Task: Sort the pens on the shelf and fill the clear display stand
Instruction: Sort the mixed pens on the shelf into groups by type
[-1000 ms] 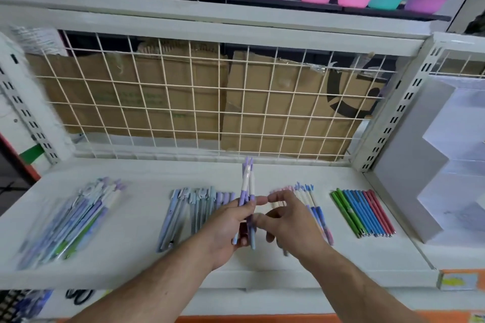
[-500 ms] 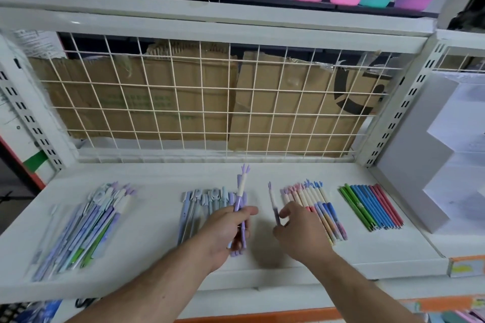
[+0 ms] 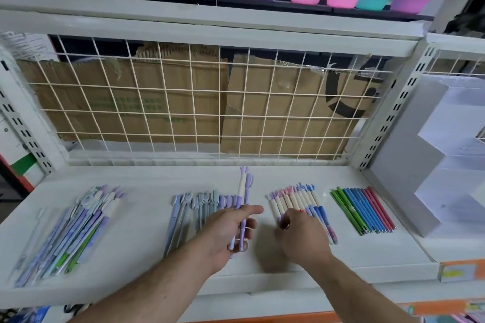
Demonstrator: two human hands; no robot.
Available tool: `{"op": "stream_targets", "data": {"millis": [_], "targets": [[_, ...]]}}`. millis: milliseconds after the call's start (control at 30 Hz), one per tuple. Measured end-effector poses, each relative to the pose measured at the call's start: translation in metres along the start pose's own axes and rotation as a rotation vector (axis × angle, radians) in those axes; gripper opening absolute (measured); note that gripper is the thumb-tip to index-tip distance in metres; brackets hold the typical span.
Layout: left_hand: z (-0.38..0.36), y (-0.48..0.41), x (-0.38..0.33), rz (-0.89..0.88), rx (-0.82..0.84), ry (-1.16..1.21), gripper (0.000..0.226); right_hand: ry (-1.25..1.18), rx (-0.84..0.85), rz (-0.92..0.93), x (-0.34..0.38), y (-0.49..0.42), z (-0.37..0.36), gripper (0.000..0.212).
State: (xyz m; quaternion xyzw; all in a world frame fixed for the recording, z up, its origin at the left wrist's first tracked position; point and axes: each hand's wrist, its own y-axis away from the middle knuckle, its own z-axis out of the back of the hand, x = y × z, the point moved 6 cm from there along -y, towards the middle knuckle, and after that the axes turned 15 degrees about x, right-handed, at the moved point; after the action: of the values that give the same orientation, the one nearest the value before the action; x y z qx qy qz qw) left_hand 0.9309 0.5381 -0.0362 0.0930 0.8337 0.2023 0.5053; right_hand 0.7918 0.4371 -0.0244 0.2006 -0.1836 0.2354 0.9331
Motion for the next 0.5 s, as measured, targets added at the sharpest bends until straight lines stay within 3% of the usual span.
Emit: {"op": "stream_targets", "data": {"millis": [133, 200, 500], "targets": [[-0.014, -0.005, 0.002, -0.026, 0.019, 0.027, 0.026, -0.577, 0.125, 0.182, 0.019, 0.018, 0.004, 0.02], [-0.026, -0.008, 0.005, -0.039, 0.095, 0.029, 0.026, -0.738, 0.198, 0.245, 0.029, 0.027, 0.004, 0.014], [-0.045, -0.01, 0.014, -0.051, 0.202, 0.067, 0.037, -0.818, 0.216, 0.246, 0.028, 0.034, 0.006, 0.015]]}}
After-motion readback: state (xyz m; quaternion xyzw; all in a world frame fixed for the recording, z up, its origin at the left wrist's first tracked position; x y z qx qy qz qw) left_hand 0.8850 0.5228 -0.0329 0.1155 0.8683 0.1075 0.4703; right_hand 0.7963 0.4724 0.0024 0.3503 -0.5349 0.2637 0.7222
